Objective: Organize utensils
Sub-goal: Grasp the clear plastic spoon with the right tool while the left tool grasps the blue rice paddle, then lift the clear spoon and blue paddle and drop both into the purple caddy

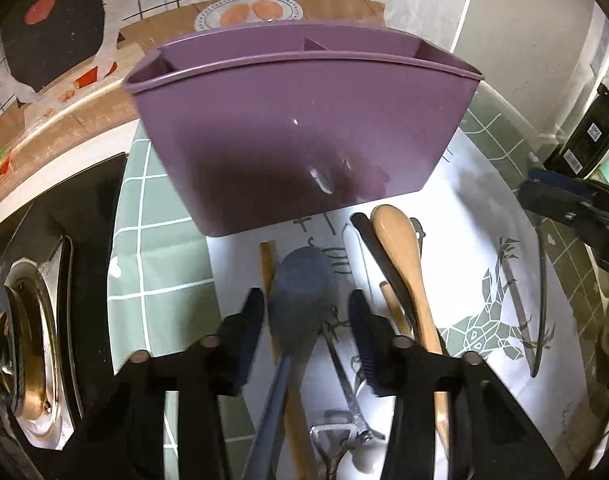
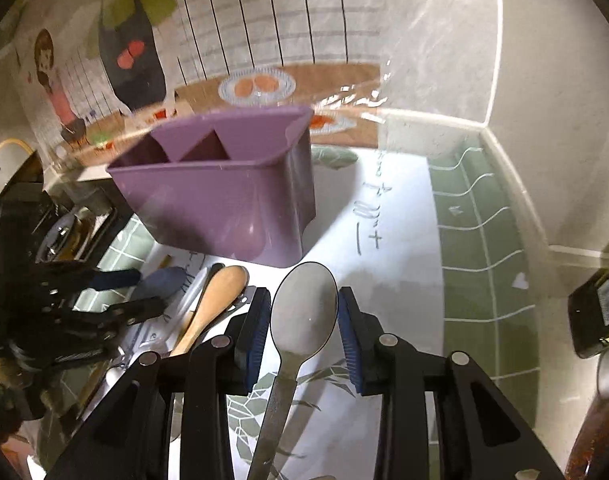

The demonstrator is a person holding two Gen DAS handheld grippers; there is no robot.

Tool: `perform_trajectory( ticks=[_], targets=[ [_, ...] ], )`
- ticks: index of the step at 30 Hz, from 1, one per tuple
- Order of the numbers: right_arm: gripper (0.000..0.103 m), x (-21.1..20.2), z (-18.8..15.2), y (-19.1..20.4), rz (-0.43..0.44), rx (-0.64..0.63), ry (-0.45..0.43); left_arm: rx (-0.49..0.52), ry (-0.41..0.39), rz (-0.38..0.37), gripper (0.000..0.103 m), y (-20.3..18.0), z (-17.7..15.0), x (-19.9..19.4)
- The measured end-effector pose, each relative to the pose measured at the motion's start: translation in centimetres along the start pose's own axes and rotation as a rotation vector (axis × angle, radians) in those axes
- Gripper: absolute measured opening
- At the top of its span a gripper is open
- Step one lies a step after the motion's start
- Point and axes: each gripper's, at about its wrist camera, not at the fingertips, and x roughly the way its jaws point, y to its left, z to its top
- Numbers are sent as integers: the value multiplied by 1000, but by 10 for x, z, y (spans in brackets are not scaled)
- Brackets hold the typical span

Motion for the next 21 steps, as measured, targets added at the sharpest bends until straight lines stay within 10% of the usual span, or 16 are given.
perform_trajectory(
  ticks=[13,21],
  targets=[
    [31,-28,-19,4,12,1,-51,-101,63,49,36,7,12,11],
    [31,-49,-27,15,41,-7,-104,-189,-171,-16,34,10,-12,-74]
  ],
)
